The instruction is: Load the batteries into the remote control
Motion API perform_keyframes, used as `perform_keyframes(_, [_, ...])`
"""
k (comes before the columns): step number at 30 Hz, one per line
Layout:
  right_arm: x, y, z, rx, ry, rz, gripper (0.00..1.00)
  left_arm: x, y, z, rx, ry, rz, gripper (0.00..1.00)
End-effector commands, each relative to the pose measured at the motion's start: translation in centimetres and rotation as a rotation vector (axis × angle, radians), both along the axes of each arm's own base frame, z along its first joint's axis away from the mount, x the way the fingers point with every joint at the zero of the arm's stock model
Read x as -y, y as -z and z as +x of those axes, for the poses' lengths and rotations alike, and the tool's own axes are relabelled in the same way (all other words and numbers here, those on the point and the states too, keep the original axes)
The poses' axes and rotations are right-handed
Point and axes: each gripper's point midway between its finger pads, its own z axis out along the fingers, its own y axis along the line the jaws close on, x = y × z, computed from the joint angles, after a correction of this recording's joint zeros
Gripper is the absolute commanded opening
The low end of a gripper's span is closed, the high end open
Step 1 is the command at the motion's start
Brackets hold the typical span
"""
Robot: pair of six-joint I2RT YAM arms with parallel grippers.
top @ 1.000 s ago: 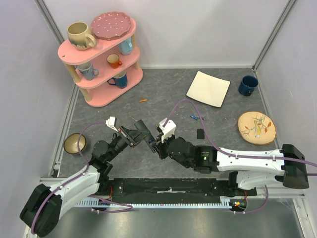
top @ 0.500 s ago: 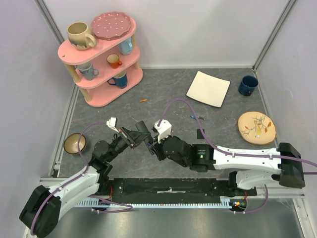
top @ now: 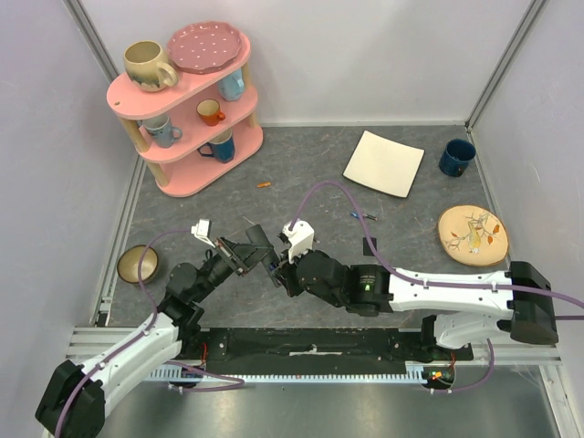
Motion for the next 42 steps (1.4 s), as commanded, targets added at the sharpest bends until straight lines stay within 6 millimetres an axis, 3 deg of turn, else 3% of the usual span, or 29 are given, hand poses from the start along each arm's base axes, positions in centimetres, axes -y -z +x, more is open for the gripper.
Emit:
perform_keyframes(1, [-0.2, 1.6, -1.0, -0.052, -0.022, -0.058, 0.0, -1.3, 2.7, 0.0, -0.01, -0.064, 0.004, 0.02])
perform_keyframes(32, [0.2, 6.1, -2.0, -0.136, -0.042, -0.176, 0.0, -1.7, 0.4, 0.5, 0.044, -0.104, -0.038, 0.02])
perform_keyframes(42, [0.3, 5.3, -1.3, -0.119, -0.002, -0.178, 0.04, -1.6, 1.2, 0.3, 0.027, -0.09, -0.024, 0.02])
